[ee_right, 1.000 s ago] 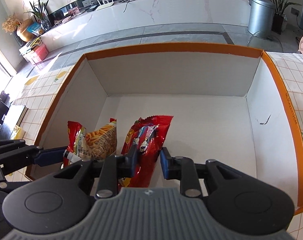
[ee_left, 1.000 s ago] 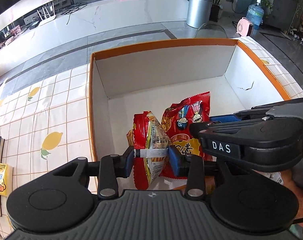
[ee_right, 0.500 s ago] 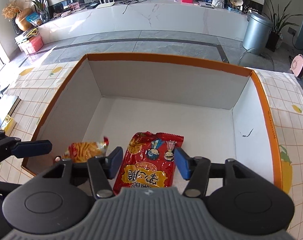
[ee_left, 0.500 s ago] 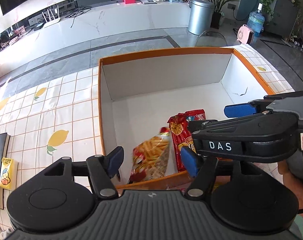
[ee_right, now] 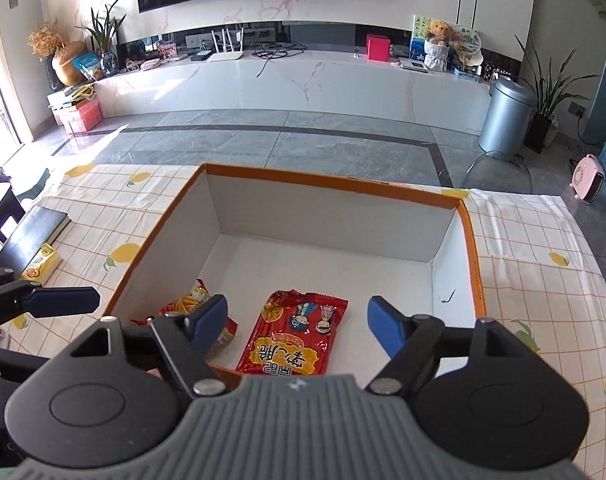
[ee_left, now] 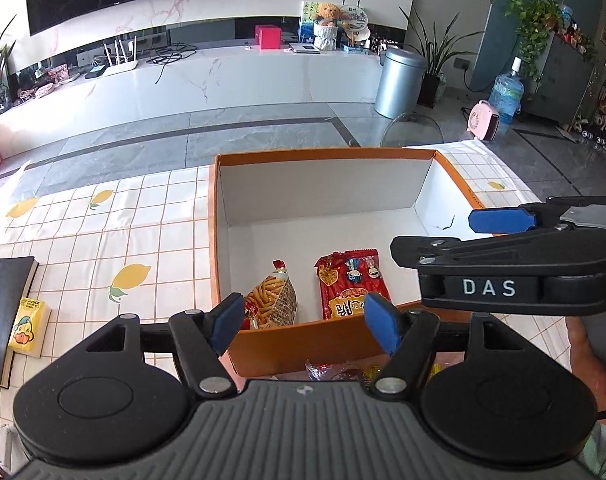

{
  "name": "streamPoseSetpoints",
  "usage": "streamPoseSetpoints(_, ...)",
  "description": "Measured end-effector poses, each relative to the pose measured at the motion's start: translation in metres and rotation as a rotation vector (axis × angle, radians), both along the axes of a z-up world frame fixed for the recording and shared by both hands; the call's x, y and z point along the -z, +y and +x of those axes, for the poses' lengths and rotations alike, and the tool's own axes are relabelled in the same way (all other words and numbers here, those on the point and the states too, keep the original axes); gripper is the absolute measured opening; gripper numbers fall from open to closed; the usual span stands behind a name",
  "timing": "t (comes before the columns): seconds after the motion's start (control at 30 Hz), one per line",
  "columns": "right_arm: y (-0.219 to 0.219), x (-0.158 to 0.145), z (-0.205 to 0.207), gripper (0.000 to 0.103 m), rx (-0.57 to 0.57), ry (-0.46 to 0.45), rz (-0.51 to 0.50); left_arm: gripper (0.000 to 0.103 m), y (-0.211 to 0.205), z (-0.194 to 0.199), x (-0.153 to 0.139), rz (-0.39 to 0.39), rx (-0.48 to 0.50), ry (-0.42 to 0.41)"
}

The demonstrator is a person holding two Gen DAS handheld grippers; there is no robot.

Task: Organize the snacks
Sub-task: 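Grasp the green-white cracker pack with left tool while right tool grasps red candy bar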

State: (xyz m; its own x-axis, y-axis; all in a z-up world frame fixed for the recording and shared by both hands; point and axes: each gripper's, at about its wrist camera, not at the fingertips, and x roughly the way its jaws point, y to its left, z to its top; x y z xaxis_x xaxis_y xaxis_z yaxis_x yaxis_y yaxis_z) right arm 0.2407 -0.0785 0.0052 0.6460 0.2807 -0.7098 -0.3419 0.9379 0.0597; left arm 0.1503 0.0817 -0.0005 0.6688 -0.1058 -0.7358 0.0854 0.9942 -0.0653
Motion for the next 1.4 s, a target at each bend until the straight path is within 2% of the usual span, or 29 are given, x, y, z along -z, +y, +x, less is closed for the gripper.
streamPoseSetpoints(0.27, -0.036, -0.021, -0.062, 0.073, 0.041, -0.101, 0.095, 0.081, 0.0, -0.04, -0.012, -0.036, -0.063, -0.048)
streamPoseSetpoints(0.47, -0.053, -0.008, -0.109, 0.076, 0.048, -0.121, 0.096, 0.081, -0.012, -0.071, -0.001, -0.041, -0.038, -0.05)
streamPoseSetpoints(0.7, -0.062, 0.033, -0.145, 0.076, 0.063, -0.036, 0.092, 0.081, -0.023, -0.102, 0.03, -0.083, -0.009, 0.026)
streamPoseSetpoints(0.93, -0.063, 0.066, -0.169, 0.073, 0.052, 0.018, 0.062, 0.081, -0.033, -0.121, 0.057, -0.07, 0.019, 0.079)
streamPoseSetpoints(1.23, -0.052, 0.104, -0.172, 0.056, -0.016, 0.102, 0.03, 0.078, -0.032, -0.124, 0.074, -0.048, 0.025, 0.111)
streamPoseSetpoints(1.4, -0.046, 0.118, -0.168, 0.05, -0.046, 0.137, 0.025, 0.076, -0.033, -0.121, 0.082, -0.047, 0.044, 0.126)
